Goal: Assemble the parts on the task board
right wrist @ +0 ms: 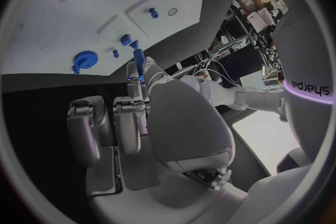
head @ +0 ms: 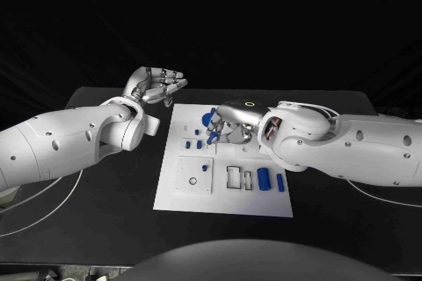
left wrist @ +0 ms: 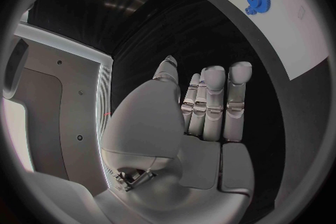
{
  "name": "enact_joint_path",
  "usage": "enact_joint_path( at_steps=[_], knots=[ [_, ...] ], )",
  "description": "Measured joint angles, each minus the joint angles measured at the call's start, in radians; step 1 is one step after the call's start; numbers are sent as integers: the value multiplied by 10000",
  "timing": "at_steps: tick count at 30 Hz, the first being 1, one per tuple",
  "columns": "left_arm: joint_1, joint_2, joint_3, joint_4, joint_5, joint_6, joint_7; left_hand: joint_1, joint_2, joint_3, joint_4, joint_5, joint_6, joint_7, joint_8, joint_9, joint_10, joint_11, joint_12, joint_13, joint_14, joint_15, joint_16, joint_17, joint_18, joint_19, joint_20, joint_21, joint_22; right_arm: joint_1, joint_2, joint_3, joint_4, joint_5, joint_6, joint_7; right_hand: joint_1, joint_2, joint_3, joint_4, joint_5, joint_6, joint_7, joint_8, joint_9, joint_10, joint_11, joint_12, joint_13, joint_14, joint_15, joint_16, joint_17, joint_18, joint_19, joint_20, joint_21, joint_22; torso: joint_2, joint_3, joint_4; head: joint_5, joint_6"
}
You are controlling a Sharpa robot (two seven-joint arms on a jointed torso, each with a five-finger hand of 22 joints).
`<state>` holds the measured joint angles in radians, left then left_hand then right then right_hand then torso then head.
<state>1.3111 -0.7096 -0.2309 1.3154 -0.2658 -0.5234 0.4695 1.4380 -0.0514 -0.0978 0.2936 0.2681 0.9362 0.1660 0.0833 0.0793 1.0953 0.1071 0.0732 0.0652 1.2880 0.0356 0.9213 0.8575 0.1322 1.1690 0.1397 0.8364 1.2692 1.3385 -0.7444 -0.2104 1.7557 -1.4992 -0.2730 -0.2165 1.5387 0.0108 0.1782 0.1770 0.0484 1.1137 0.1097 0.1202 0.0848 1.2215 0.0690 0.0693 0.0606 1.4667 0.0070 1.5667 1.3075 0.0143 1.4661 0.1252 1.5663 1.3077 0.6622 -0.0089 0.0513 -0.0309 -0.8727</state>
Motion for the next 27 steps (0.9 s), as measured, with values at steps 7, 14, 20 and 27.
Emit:
enact_joint_path(
  at_steps=[7, 14, 20, 27],
  knots=[
    [-27, 141, -2, -179, 0, 40, 0, 0, 0, 0, 0, 0, 0, 0, 0, 0, 0, 0, 0, 0, 0, 0, 0, 0, 0, 0, 0, 0, 0, -85, 683, 11, -205, 50, 260, 357, 0, 0, 0, 0, -1, 14, 17, -12, 2, -39, 39, 0, 1, 0, 0, 0, 0, 0, 0, 0, 0, -1, -11, -13, 13, 84, 0],
    [-36, 195, -2, -253, 0, 79, 0, 40, 40, 0, 0, 0, 0, 0, 0, 0, 0, 0, 0, 0, 0, 0, 0, 0, 0, 0, 0, 0, -13, -418, 1157, -1, -536, 22, 519, 614, 0, 0, 0, -1, -2, 27, 36, -51, 4, -38, 39, -40, 1, 0, 0, 0, -1, 0, 0, 0, 0, -1, -12, -21, 18, 217, 0],
    [-39, 196, -2, -275, -1, 96, 3, 40, 40, 0, 0, 0, 0, 0, 0, 0, 0, 0, 0, 0, 0, 0, 0, 0, 0, 0, 0, 0, -13, -582, 1326, -1, -658, -155, 846, 784, -26, -27, 60, -2, -8, 25, 39, -69, 5, -39, 40, -40, 2, -38, 39, 0, -1, 0, 0, 0, 0, -2, -12, -21, 26, 313, 0],
    [-39, 191, -1, -297, -3, 109, 8, 40, 40, 0, 0, 0, 0, 0, 0, 0, 0, 0, 0, 0, 0, 0, 0, 0, 0, 0, 0, 0, -13, -679, 1505, -2, -744, -588, 1250, 932, 24, -77, 61, -1, -8, 10, 53, -88, 5, -74, 75, -40, 2, -38, 38, 0, -2, -1, 0, 0, 0, -3, 1, -8, 15, 361, 0]
  ],
)
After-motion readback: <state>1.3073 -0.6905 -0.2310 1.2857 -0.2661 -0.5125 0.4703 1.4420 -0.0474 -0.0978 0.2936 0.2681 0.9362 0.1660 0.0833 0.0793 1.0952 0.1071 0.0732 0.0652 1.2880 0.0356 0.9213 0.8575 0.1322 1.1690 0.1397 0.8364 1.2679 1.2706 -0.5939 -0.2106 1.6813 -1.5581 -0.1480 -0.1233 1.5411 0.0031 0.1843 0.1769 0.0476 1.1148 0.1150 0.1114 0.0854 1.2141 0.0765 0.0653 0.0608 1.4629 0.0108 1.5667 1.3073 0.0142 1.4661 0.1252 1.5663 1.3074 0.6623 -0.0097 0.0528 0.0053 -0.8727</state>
